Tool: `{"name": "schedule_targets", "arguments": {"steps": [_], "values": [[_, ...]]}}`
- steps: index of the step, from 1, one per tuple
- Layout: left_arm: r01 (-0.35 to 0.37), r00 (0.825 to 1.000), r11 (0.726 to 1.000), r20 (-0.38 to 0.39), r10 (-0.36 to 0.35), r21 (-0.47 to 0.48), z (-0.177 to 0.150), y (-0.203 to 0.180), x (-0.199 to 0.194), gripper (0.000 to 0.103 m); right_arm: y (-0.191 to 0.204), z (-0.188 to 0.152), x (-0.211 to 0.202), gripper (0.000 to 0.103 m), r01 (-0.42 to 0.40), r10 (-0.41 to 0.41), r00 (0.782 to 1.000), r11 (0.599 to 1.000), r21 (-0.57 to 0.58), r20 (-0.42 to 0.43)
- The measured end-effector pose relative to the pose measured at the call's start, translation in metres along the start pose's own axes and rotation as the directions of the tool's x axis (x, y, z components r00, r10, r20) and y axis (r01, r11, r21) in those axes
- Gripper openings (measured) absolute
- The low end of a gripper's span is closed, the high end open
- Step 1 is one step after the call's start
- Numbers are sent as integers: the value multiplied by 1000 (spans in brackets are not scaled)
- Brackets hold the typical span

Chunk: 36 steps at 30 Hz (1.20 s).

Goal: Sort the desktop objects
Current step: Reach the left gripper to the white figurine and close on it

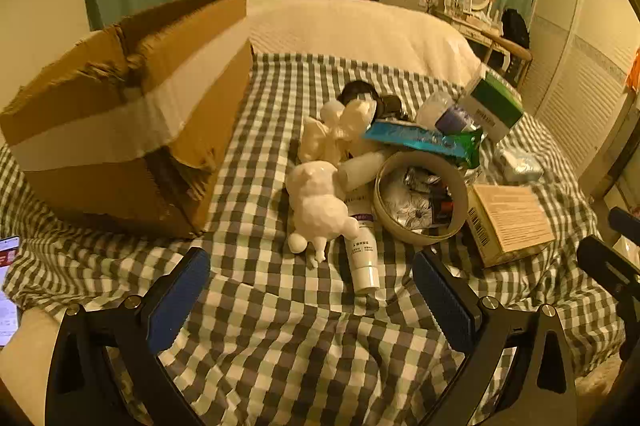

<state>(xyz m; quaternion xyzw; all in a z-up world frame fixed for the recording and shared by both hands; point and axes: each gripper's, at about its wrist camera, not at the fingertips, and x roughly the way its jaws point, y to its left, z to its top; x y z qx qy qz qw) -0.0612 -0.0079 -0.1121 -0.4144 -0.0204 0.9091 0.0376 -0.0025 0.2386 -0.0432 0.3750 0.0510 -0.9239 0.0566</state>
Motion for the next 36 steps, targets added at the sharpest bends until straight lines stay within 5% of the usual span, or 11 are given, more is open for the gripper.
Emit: {"name": "schedule_targets", "arguments": {"steps": [10,26,32,34,36], "values": [[-28,999,999,-37,27,-20,6,-4,41,103,-15,-5,65,103,-54,67,986,995,86,-155],[-55,996,994,-79,47,-96,23,8,91,101,-10,0,117,103,30,-33,974,999,-16,-226],[-17,997,995,-73,10,-97,21,10,89,75,-20,1,114,103,42,-36,976,999,25,-214],[15,997,996,-73,-22,-89,20,8,87,53,-21,2,109,103,49,-41,979,998,33,-200],[24,997,998,-73,-29,-62,18,5,86,49,-22,2,104,103,48,-40,981,998,39,-191]]}}
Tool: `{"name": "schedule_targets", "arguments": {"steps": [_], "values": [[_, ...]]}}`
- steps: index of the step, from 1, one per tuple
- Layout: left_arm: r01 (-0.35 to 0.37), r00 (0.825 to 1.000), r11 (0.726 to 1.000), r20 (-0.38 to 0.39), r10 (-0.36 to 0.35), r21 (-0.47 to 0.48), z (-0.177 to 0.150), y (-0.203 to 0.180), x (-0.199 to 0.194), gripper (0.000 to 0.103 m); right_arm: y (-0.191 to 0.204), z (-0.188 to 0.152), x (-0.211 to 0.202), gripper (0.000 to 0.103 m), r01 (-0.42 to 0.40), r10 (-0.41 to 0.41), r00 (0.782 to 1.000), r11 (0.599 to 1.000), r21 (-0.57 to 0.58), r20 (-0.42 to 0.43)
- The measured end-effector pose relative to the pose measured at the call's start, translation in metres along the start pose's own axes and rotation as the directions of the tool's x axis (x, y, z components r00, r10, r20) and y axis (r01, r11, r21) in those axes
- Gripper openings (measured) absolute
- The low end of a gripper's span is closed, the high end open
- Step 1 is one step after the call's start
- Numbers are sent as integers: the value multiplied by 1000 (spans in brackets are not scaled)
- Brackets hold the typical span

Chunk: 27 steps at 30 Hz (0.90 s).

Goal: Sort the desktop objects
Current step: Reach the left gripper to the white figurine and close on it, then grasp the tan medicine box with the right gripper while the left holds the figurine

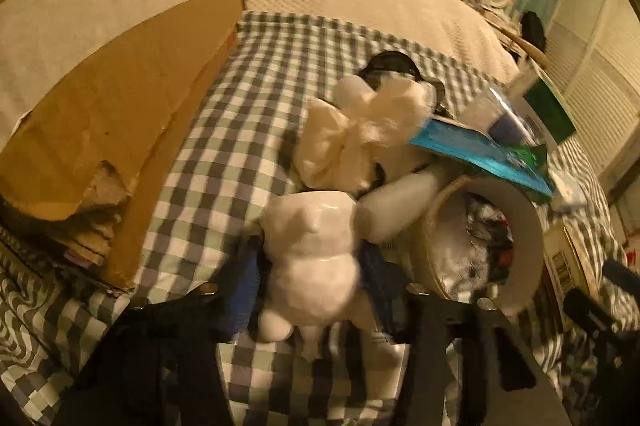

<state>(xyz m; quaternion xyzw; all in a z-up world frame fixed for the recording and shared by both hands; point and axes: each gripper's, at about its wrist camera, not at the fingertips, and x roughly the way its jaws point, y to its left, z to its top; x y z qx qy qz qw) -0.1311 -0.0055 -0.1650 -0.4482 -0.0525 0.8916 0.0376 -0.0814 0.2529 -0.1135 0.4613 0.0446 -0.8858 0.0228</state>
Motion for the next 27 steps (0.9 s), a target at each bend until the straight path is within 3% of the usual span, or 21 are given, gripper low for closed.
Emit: {"name": "schedule_targets", "arguments": {"steps": [9,16,19,23,27], "values": [[65,998,996,-13,-65,-55,-4,4,-16,49,-16,-4,-18,103,-47,43,997,996,73,59],[65,998,998,25,-65,-17,-8,-4,-39,49,-19,-3,-32,102,-105,95,988,992,75,123],[58,998,998,33,-58,1,-9,-8,-43,49,-24,-3,-22,103,-106,100,991,991,79,84],[50,999,999,18,-50,1,-10,-7,-36,49,-33,-6,-1,103,-192,193,981,973,127,4],[30,1000,1000,-9,-30,-7,-14,-4,-25,49,-17,-4,7,102,-214,215,976,975,66,-20]]}}
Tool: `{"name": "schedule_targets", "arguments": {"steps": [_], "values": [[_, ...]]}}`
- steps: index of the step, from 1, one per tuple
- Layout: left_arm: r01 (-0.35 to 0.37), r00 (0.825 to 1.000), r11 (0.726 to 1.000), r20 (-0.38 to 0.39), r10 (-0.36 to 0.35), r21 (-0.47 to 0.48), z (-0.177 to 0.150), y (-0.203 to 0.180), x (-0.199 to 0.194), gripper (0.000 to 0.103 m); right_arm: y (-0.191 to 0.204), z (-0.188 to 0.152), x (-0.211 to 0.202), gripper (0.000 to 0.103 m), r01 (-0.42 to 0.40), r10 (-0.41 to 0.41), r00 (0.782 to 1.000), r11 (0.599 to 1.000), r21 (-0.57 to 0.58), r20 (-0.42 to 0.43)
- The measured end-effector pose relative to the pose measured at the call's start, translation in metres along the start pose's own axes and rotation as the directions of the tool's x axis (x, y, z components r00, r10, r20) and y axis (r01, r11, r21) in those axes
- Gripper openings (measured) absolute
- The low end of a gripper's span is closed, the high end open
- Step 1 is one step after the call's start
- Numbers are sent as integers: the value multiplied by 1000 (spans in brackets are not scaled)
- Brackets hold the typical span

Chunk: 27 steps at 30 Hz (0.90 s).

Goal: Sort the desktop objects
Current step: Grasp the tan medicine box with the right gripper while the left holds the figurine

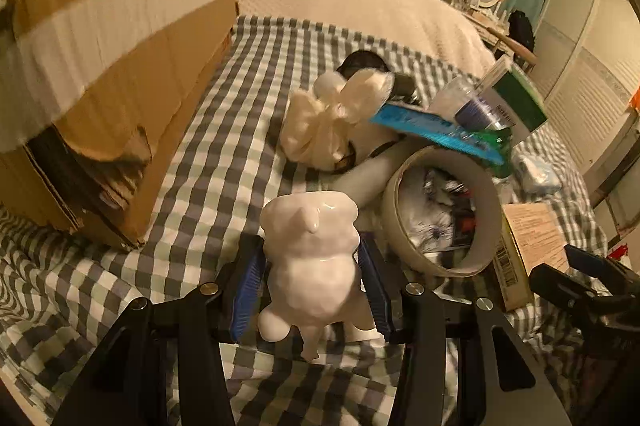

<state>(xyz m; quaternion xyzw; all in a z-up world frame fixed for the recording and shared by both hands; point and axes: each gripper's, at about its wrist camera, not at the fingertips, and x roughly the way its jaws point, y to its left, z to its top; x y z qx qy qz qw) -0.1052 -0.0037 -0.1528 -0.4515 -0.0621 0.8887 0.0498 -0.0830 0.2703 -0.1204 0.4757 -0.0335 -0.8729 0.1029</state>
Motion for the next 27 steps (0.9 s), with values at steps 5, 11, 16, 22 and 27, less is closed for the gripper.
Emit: {"name": "schedule_targets", "arguments": {"steps": [5,11,16,22,27], "values": [[-9,1000,1000,5,9,-7,-2,4,8,49,6,1,14,103,11,-12,1000,1000,-26,-26],[7,1000,1000,0,-7,-27,-2,10,11,49,12,-2,13,102,-7,5,999,998,-59,-42],[7,1000,1000,3,-7,-27,-3,13,12,49,23,-5,13,102,15,-20,998,996,-88,-54],[25,1000,999,1,-25,-35,-3,12,15,49,38,0,25,102,38,-50,992,994,-99,-118],[62,998,996,-2,-62,-59,-3,17,14,49,44,1,46,103,21,-41,983,993,-114,-177]]}}
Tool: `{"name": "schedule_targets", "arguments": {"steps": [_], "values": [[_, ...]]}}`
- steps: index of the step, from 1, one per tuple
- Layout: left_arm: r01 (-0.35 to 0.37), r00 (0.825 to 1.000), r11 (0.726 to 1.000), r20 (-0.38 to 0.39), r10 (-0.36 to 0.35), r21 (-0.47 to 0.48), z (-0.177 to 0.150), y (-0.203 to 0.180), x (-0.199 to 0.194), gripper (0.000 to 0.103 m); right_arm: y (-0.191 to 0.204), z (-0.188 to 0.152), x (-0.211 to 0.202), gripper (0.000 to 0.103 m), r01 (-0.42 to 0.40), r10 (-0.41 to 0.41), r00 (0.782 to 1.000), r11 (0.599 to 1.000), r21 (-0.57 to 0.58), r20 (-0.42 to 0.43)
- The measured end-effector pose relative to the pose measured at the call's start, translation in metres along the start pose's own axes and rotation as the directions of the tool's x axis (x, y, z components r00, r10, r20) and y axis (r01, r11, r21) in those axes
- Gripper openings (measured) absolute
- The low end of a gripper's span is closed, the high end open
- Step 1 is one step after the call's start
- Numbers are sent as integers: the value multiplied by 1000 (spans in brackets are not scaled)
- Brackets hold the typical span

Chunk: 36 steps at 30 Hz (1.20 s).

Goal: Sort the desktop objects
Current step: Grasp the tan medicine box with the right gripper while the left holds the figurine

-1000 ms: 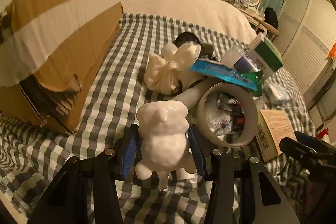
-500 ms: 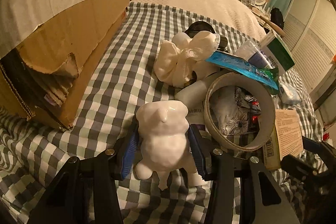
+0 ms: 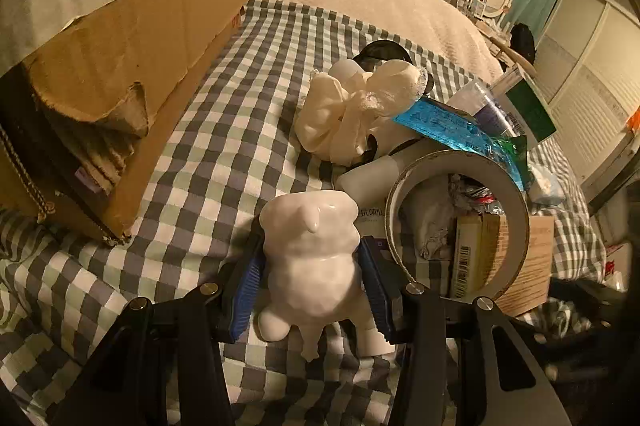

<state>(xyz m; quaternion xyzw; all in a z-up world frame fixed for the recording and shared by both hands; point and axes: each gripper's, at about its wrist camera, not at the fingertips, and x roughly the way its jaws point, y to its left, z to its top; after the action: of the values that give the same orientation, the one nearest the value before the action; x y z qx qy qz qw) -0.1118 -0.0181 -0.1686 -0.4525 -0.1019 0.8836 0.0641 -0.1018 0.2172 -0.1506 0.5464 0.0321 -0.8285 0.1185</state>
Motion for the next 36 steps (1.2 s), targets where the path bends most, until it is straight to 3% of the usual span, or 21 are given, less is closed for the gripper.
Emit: {"name": "schedule_targets", "arguments": {"steps": [4,8,11,13,16,18,21,23,25,26,29,31,33,36], "values": [[10,1000,1000,1,-10,9,-1,-1,-5,49,-21,2,14,103,-98,102,994,988,117,-29],[30,1000,1000,6,-30,9,-3,1,-16,49,-13,1,6,99,-43,47,999,990,131,-28],[41,999,999,23,-42,24,-2,1,-27,49,-8,-9,-15,75,13,-17,1000,987,160,21],[51,998,998,37,-52,28,0,2,-34,49,-11,-16,-30,56,10,-19,999,981,195,49],[62,997,998,45,-63,26,1,5,-41,49,-15,-29,-53,41,-31,8,995,973,230,100],[63,996,998,54,-65,28,1,6,-47,49,-8,-37,-66,37,-64,37,991,976,209,132],[54,996,998,65,-57,38,1,9,-53,49,1,-52,-83,37,-149,115,973,974,169,199],[53,996,998,68,-55,36,1,11,-55,49,11,-54,-85,44,-167,128,967,972,167,220],[50,996,998,70,-52,29,1,14,-56,49,16,-49,-79,64,-155,110,968,969,194,224],[49,996,998,70,-50,26,1,15,-56,49,15,-45,-74,64,-168,117,967,961,220,227],[50,997,998,62,-51,24,0,17,-54,49,9,-33,-63,64,-144,75,969,947,289,236],[50,997,999,55,-51,23,1,17,-51,49,-1,-30,-55,59,-179,105,967,927,330,230],[54,997,998,48,-55,15,1,18,-48,49,-10,-32,-57,44,-273,181,946,893,358,269],[55,998,998,43,-55,9,1,19,-47,49,-4,-35,-66,40,-343,255,919,892,295,300]]}}
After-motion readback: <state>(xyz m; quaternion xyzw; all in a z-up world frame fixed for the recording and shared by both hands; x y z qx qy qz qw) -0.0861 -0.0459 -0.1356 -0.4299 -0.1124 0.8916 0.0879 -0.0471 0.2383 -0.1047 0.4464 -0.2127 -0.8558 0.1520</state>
